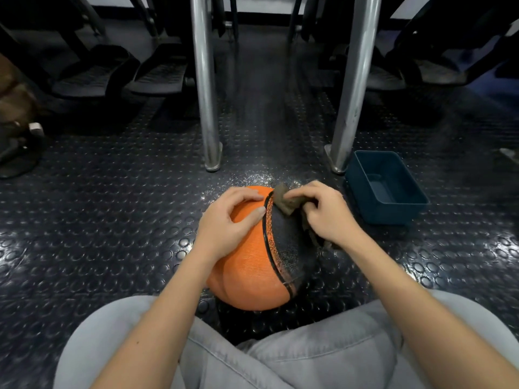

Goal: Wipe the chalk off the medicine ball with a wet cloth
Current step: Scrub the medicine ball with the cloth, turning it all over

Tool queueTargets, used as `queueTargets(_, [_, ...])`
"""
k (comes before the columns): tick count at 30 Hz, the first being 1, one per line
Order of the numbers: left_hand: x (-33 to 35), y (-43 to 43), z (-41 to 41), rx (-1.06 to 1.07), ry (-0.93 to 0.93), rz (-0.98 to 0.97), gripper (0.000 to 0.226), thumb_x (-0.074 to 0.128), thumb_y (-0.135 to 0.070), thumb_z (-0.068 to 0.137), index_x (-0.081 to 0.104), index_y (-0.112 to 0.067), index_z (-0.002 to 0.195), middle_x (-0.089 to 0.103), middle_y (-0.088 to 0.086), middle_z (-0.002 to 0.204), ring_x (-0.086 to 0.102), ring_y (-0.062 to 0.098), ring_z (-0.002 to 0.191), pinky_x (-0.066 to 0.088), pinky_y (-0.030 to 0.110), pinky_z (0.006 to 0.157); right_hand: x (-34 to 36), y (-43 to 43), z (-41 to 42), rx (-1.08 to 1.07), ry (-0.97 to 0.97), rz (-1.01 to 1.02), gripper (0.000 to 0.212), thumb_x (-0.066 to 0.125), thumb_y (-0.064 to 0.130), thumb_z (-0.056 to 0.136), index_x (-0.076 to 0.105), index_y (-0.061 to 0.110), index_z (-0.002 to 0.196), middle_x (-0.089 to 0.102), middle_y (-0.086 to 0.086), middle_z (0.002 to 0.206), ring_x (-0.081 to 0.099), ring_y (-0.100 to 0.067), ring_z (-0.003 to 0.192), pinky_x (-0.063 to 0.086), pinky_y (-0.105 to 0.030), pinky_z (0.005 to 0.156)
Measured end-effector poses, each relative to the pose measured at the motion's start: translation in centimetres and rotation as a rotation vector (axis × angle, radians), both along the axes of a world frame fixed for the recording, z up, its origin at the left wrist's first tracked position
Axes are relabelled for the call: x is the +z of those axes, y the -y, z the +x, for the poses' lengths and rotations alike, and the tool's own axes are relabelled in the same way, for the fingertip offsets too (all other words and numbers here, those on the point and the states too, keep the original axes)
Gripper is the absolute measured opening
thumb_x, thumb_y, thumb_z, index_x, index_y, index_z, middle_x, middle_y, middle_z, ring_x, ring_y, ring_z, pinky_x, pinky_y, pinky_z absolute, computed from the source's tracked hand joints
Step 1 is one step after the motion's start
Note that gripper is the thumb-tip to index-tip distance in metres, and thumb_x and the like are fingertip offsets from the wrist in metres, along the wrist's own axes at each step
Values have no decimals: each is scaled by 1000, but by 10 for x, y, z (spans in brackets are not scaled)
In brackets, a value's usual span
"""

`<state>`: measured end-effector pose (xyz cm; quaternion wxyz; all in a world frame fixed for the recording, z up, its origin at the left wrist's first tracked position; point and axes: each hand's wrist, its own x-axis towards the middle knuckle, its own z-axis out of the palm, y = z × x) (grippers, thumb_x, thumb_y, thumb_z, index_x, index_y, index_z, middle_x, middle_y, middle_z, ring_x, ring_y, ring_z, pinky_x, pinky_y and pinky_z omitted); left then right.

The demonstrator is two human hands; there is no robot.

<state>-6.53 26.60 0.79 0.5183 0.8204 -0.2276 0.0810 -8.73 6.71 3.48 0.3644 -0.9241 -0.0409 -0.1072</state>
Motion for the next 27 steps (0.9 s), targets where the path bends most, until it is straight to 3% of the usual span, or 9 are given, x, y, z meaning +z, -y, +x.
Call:
queueTargets(3, [-2,-3,0,17,47,-22,21,53,-42,80,64,-35,96,60,-23,107,54,-8,105,38,10,93,13,-17,-24,222,82,-66,46,47,-11,78,73,21,99,59,6,97,56,-16,96,43,-27,90])
queueTargets(6, [-1,-9,2,0,15,-40,20,61,-34,82,68,-24,99,61,-18,107,56,-3,105,38,12,95,4,-7,3,123,28,-144,47,44,-10,81,72,22,102,57,4,98,55,-21,102,44,-32,93])
queueTargets(9, [-1,-8,0,5,22,-29,23,57,-42,81,67,-31,98,61,-20,109,55,-2,108,38,14,97,-2,12,21,2,-96,-96,47,43,-10,83,70,22,105,59,1,107,53,-23,112,40,-30,99])
queueTargets(13, [-1,-7,0,20,35,-17,22,53,-43,81,66,-34,97,62,-19,108,57,3,108,41,23,98,14,-13,-12,162,21,-121,47,44,-13,78,72,18,99,59,-1,101,54,-23,99,43,-35,90])
queueTargets(16, [1,-11,-1,1,39,-48,19,57,-39,81,67,-30,95,62,-17,106,57,-1,104,40,15,95,18,-23,-24,280,72,-214,46,44,-9,81,71,22,100,56,3,101,50,-23,97,44,-39,85])
queueTargets(19, [3,-9,0,-11,-7,-28,15,62,-31,82,65,-35,96,61,-21,107,54,-6,106,35,6,92,6,-2,7,83,-41,-126,48,41,-11,82,70,21,102,57,0,104,53,-21,106,42,-34,96])
queueTargets(22, [4,-2,2,2,-27,31,14,57,-35,84,62,-43,95,57,-26,107,51,-6,109,33,6,92,3,5,17,-9,-72,-95,48,40,-10,84,70,21,104,57,0,105,53,-23,109,41,-30,96])
queueTargets(27, [5,-9,11,32,-56,-6,11,58,-31,86,63,-38,93,59,-21,105,52,-8,104,34,6,92,13,-14,-29,316,37,-168,49,40,-11,77,73,20,95,50,5,99,50,-25,94,41,-35,85])
